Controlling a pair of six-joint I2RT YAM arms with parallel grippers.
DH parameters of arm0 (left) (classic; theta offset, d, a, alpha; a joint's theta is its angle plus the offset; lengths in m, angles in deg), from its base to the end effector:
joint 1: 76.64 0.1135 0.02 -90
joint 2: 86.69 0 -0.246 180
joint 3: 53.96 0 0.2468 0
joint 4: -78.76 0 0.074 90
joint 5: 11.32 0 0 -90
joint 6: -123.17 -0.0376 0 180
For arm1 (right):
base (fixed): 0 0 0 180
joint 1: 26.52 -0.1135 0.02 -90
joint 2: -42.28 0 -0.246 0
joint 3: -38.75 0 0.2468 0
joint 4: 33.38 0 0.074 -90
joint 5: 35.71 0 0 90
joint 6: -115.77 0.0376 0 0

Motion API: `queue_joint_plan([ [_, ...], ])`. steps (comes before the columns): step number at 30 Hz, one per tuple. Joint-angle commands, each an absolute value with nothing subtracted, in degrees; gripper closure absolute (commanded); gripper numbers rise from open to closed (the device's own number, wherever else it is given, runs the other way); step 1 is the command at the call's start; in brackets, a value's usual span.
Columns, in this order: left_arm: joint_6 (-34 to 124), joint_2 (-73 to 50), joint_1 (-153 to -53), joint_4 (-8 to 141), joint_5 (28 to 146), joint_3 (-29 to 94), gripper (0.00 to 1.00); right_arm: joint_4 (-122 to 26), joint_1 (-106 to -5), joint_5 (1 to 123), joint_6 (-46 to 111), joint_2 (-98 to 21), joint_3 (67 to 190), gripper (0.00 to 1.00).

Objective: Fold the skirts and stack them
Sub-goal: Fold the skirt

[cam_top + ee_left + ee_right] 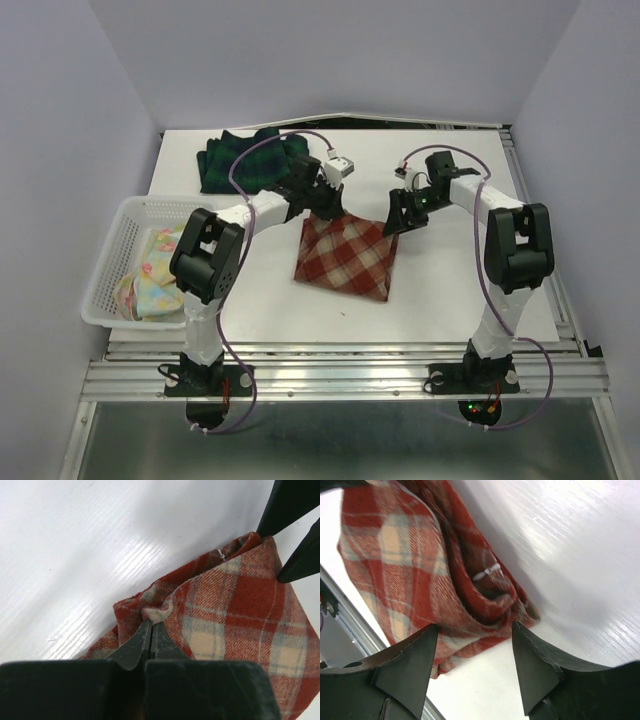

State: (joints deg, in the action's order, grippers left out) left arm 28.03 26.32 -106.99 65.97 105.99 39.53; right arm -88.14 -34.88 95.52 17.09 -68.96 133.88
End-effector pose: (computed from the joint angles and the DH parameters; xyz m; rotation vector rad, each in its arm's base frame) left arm 0.3706 -0.2370 0.2001 0.9254 1.9518 -0.7649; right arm 0.3721 0.0797 0.1777 -0.5571 2.5881 0.9926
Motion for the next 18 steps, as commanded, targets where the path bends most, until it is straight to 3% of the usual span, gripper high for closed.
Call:
queue_joint_plan([
  [1, 29.92, 23.61, -105.82, 68.21, 106.63, 40.35, 1.0, -85.25, -35.48, 92.17, 15.84, -69.69, 133.15, 0.34],
  [10, 32.2, 33.54, -104.24, 66.88, 109.88, 40.88, 1.0, -84.98, -35.48, 85.83, 17.16, -66.01, 136.58, 0.31],
  [18, 34.75, 36.53, -102.05, 67.24, 110.93, 41.85, 1.0, -79.21, -37.58, 107.88, 29.19, -58.53, 131.85, 0.3],
])
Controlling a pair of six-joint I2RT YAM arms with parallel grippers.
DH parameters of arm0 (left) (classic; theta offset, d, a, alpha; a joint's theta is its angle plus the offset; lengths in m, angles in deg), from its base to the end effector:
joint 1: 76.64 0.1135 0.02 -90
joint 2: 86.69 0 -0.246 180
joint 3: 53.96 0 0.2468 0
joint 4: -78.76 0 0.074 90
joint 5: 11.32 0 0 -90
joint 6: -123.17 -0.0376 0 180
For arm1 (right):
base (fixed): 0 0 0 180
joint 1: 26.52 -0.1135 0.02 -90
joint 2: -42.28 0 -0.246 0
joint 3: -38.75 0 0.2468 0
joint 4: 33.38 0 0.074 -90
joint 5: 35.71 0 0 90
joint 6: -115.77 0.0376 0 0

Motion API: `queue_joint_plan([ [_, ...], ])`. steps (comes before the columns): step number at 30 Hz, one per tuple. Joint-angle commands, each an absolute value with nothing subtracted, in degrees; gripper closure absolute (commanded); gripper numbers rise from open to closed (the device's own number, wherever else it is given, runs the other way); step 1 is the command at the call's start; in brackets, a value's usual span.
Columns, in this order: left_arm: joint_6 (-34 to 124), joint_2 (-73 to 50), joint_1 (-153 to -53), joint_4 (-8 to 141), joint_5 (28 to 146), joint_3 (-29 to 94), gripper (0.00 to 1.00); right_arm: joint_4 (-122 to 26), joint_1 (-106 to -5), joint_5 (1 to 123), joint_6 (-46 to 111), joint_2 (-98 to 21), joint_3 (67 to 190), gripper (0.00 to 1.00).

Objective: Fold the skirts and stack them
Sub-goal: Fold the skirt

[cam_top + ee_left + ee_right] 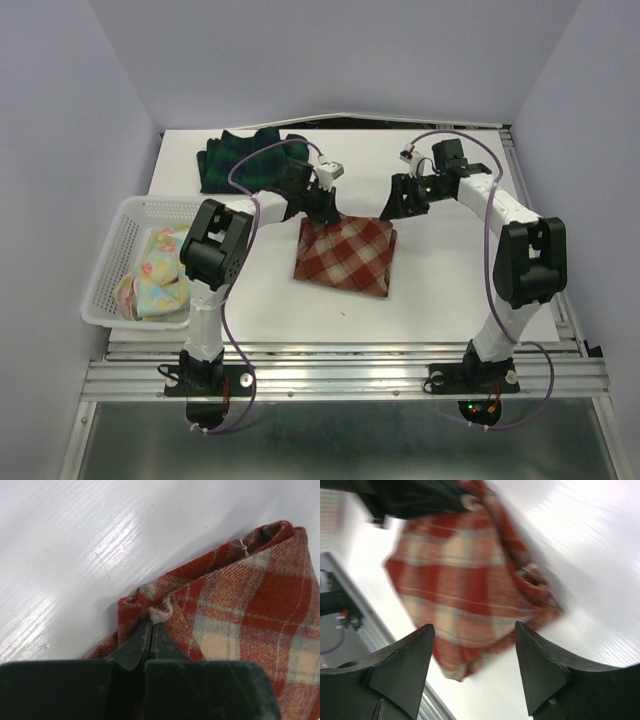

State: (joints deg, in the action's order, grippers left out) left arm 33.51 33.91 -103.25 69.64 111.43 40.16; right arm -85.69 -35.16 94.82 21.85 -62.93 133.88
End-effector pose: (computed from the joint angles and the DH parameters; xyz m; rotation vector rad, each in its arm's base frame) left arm 0.3950 -0.2207 0.1537 0.8203 2.0589 -0.8886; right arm 0.3671 0.0805 0.2168 -0.5055 2.4929 0.9602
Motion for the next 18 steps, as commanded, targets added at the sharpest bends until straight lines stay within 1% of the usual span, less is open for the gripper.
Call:
queue_joint_plan([
  [1, 34.76, 36.88, -101.87, 66.98, 111.46, 42.11, 1.0, -77.44, -38.2, 109.64, 30.77, -58.44, 130.44, 0.3],
  [2, 34.76, 37.49, -101.78, 66.19, 111.81, 42.46, 0.99, -75.34, -38.82, 112.96, 33.48, -58.35, 128.95, 0.3],
  [4, 34.67, 37.76, -101.25, 65.4, 112.42, 42.9, 0.95, -70.23, -40.05, 114.92, 34.74, -59.93, 125.78, 0.3],
  [6, 34.76, 36.81, -100.55, 65.22, 114.97, 42.47, 0.85, -68.47, -40.67, 115.81, 33.96, -62.21, 125.07, 0.3],
  [7, 34.58, 35.23, -99.94, 65.22, 116.37, 41.86, 0.76, -68.29, -40.67, 115.46, 32.64, -65.09, 124.89, 0.31],
  [8, 34.32, 34.17, -99.67, 65.22, 117.08, 41.5, 0.71, -68.2, -40.67, 115.37, 32.63, -66.77, 124.98, 0.32],
  [10, 33.79, 31.54, -99.06, 65.13, 117.96, 40.71, 0.65, -68.11, -40.67, 114.67, 31.4, -70.03, 125.15, 0.32],
  [11, 33.53, 28.22, -98.53, 65.22, 118.75, 39.66, 0.6, -68.11, -40.67, 113.27, 30.88, -72.83, 125.59, 0.33],
  [13, 31.79, 24.25, -98.09, 65.22, 118.58, 38.25, 0.57, -68.11, -40.67, 110.99, 30.79, -74.69, 125.94, 0.35],
  [14, 30.64, 20.05, -97.83, 65.13, 117.62, 36.51, 0.53, -68.2, -40.67, 108.36, 30.52, -75.31, 126.21, 0.37],
  [16, 29.84, 15.99, -97.56, 64.78, 115.34, 34.83, 0.51, -68.2, -40.14, 107.03, 29.99, -74.71, 125.95, 0.37],
  [18, 29.13, 10.45, -96.86, 64.78, 112.7, 31.93, 0.43, -70.03, -40.14, 104.22, 27.8, -72.51, 126.73, 0.39],
])
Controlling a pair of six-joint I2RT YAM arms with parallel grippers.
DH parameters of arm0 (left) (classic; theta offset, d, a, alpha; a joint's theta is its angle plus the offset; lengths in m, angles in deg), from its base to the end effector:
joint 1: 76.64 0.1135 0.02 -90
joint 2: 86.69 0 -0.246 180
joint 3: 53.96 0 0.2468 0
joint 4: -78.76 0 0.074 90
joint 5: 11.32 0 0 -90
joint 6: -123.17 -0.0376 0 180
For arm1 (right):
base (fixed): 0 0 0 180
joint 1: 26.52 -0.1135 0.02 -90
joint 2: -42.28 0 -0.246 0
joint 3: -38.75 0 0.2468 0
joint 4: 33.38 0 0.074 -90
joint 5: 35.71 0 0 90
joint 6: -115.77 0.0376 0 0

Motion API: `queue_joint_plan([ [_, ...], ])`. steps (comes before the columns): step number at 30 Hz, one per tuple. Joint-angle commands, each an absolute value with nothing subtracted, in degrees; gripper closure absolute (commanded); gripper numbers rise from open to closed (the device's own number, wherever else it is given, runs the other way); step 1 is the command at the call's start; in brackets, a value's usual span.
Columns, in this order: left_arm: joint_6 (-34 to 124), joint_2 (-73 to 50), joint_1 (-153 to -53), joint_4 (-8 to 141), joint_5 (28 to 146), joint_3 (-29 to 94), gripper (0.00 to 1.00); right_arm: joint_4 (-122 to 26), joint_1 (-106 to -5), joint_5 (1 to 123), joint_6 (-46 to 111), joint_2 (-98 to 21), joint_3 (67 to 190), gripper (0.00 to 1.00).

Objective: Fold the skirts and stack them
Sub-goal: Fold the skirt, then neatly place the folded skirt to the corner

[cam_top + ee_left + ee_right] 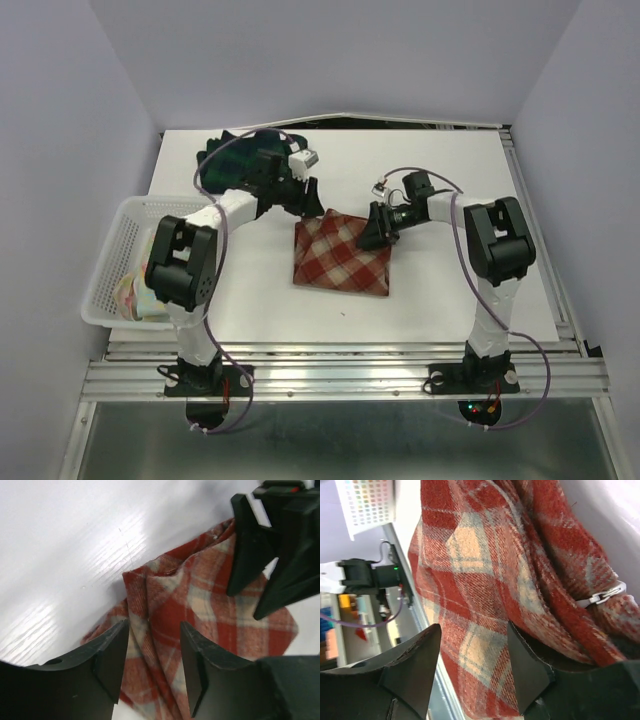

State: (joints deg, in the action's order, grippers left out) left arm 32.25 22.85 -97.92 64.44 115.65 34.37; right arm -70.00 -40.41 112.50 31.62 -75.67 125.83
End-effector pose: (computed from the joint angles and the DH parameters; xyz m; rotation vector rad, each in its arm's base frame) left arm 0.3804 -0.1724 0.1956 0.7791 2.0442 -0.9055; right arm 0.3642 0.1230 0.1175 -0.4612 2.5275 1.4877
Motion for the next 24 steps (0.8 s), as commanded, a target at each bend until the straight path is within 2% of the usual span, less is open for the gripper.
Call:
queue_joint_plan([
  [1, 29.13, 8.43, -96.51, 65.48, 111.91, 30.53, 0.32, -71.26, -40.14, 103.08, 26.75, -71.72, 127.34, 0.39],
  [2, 29.04, 4.67, -96.24, 66.09, 110.07, 27.73, 0.19, -72.84, -40.14, 100.28, 25.61, -71.02, 128.22, 0.39],
  [7, 31.06, -3.71, -95.71, 68.73, 100.77, 21.74, 0.01, -82.35, -40.14, 88.86, 21.73, -66.01, 136.92, 0.4],
  [10, 35.35, -8.45, -95.36, 72.24, 93.57, 18.66, 0.01, -80.24, -43.03, 81.92, 27.6, -62.32, 139.82, 0.4],
  [12, 35.46, -9.08, -95.28, 72.08, 91.17, 18.73, 0.01, -77.97, -45.05, 78.12, 32.16, -61.43, 140.97, 0.44],
  [15, 35.63, -9.08, -95.27, 69.36, 87.21, 20.75, 0.02, -77.6, -50.67, 70.67, 34.9, -62.56, 145.27, 0.43],
  [20, 36.51, -10.83, -92.21, 65.05, 92.45, 21.99, 0.02, -81.46, -59.37, 60.02, 37.37, -71.42, 155.37, 0.4],
  [24, 42.03, -12.51, -89.74, 64.88, 90.99, 21.54, 0.06, -85.68, -63.07, 56.93, 39.83, -78.64, 164.24, 0.4],
])
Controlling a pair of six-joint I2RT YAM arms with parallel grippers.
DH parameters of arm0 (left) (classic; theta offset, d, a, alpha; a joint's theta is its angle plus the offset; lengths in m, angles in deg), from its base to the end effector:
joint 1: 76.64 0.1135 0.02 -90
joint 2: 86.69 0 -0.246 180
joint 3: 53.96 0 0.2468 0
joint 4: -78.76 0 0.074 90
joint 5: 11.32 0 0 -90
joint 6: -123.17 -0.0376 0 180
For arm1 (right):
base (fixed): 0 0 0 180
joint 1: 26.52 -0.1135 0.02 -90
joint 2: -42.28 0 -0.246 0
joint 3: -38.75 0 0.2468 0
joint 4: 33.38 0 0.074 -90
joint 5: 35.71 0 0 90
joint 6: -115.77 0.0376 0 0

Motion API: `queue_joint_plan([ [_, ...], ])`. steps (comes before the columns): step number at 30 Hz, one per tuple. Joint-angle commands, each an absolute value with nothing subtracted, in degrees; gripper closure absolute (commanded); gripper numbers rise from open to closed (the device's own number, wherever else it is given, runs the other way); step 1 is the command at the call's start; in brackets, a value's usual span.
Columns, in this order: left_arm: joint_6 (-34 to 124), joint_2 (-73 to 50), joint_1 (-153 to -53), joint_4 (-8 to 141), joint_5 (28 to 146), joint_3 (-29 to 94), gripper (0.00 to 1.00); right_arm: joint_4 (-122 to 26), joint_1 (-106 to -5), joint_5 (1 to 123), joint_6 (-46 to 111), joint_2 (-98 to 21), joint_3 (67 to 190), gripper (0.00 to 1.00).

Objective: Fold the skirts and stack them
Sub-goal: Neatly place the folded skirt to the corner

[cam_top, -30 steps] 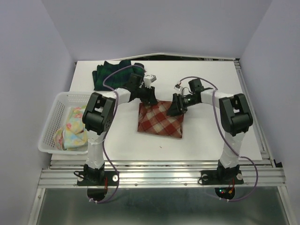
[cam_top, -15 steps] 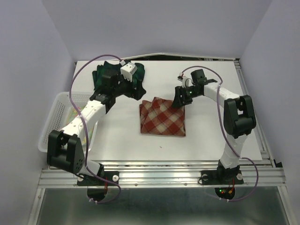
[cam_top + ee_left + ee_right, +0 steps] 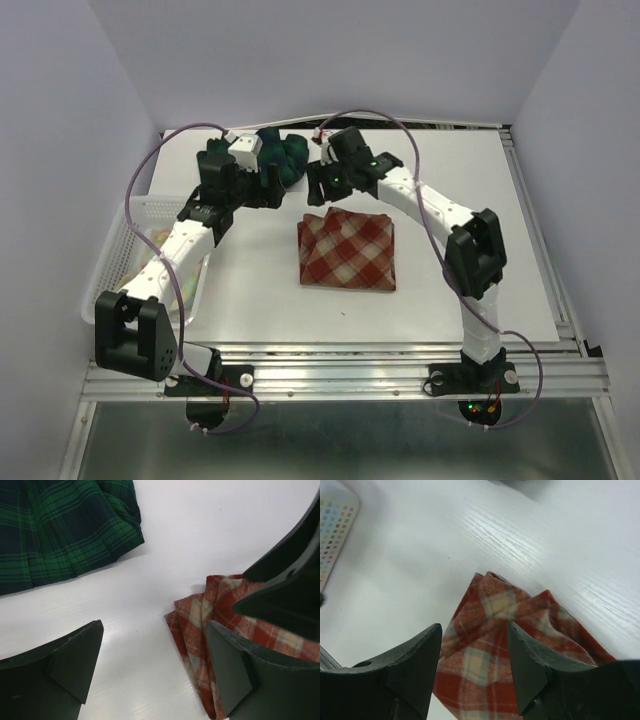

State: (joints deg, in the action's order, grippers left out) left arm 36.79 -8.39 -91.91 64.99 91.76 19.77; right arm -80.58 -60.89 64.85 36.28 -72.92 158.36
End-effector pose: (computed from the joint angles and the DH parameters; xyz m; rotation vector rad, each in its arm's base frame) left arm 0.3076 -0.0928 0.2999 0.3492 1.8740 -0.4399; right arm 0.3694 0.2610 0.2797 -0.5858 2.3079 0.6001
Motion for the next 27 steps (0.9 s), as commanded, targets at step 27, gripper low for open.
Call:
queue_joint_plan([
  [27, 52.24, -9.88, -82.27, 62.32, 92.21, 18.38, 0.11, -88.15, -68.71, 49.72, 45.37, -95.09, 176.92, 0.42],
])
